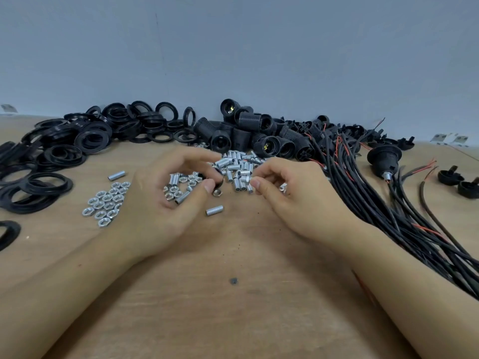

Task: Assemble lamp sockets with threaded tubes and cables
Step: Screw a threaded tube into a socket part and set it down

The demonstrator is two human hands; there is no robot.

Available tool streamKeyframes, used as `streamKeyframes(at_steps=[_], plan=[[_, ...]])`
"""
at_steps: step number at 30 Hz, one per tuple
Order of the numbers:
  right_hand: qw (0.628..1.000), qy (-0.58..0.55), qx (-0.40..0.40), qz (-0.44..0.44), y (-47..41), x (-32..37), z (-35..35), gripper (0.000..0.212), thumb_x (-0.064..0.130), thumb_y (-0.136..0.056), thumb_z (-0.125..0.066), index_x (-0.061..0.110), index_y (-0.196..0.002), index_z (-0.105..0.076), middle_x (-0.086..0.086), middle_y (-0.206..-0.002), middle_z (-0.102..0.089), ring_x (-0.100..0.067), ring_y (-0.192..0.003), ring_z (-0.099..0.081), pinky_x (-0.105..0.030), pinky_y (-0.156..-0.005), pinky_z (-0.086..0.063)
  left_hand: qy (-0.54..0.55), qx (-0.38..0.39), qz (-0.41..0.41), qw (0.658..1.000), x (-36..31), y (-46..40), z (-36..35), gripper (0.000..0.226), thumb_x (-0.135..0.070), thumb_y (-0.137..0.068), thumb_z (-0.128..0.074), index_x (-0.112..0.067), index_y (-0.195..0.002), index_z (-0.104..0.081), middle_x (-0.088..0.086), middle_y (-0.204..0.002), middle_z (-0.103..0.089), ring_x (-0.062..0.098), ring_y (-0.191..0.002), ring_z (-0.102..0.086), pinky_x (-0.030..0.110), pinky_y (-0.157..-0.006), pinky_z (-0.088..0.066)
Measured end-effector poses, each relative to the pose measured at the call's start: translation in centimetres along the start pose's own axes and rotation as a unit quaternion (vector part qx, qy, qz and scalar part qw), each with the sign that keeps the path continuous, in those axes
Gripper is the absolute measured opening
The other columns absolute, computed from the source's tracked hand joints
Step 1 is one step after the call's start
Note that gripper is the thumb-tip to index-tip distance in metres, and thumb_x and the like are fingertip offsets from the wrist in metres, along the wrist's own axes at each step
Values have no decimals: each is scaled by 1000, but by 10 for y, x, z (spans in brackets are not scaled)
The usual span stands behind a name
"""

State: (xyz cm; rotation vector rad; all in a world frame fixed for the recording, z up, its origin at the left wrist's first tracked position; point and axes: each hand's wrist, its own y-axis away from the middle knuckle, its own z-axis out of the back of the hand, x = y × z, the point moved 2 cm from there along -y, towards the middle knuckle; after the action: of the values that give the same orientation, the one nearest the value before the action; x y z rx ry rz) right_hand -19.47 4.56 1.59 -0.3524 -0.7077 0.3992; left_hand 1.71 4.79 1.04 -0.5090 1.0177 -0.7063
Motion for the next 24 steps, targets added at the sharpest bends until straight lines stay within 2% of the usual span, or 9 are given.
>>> streamKeyframes(at_steps=[3,5,7,9,12,15,20,22,24], plan=[[1000,25,3,-13,0,-3,6,13,27,-95,-60,17,-95,-69,9,-81,-69,-7,-77,-63,-34,-74,-52,-26,1,20,999,-5,-16,-6,26,-11,-89,-63,-24,-112,-65,-11,-89,-72,9,-97,-66,20,-90,-47],[999,35,8,-13,0,-4,6,14,28,-95,-60,18,-93,-69,6,-78,-69,-13,-76,-63,-41,-75,-51,-67,39,29,997,-8,-45,-16,18,-14,-91,-66,-28,-103,-68,-17,-87,-70,-5,-92,-62,7,-82,-42],[998,51,20,-10,0,-5,4,14,29,-94,-60,19,-91,-68,6,-76,-68,-15,-77,-62,-43,-76,-50,-99,99,42,989,-7,-84,-33,13,-18,-91,-66,-28,-99,-69,-20,-86,-68,-11,-85,-59,3,-77,-42],[997,60,35,-13,0,-5,0,13,31,-95,-59,22,-92,-67,10,-76,-67,-14,-78,-61,-44,-78,-50,-129,141,40,981,-2,-126,-56,11,-23,-92,-62,-24,-100,-70,-15,-90,-70,-3,-84,-62,13,-78,-48],[997,60,44,-11,1,-6,-3,14,33,-95,-56,24,-92,-67,10,-74,-66,-16,-75,-60,-45,-77,-50,-203,195,16,959,13,-178,-98,18,-21,-95,-55,-16,-106,-68,-1,-104,-71,16,-99,-63,33,-91,-51],[998,56,38,-12,2,-9,-3,15,34,-95,-56,24,-92,-66,11,-74,-64,-16,-74,-59,-45,-75,-50,-231,227,23,946,24,-203,-135,23,-14,-93,-53,-13,-108,-69,3,-109,-69,20,-102,-62,29,-85,-49],[997,63,45,-9,2,-7,-3,13,33,-94,-56,24,-92,-65,11,-73,-62,-16,-72,-58,-38,-69,-50,-245,316,11,917,29,-196,-166,9,-24,-83,-63,-23,-91,-66,-13,-81,-59,13,-81,-59,26,-64,-43],[996,77,49,-2,2,-6,-4,13,33,-94,-55,24,-92,-64,8,-76,-65,-16,-74,-60,-35,-65,-49,-293,339,-29,893,29,-189,-168,23,-31,-82,-66,-24,-104,-66,-11,-86,-55,16,-83,-56,27,-64,-41],[994,94,57,-1,3,-4,-4,13,33,-94,-54,25,-94,-64,7,-79,-66,-16,-77,-60,-31,-62,-45,-343,349,-61,870,29,-183,-168,37,-29,-85,-66,-24,-121,-65,-3,-101,-52,22,-93,-56,32,-71,-46]])
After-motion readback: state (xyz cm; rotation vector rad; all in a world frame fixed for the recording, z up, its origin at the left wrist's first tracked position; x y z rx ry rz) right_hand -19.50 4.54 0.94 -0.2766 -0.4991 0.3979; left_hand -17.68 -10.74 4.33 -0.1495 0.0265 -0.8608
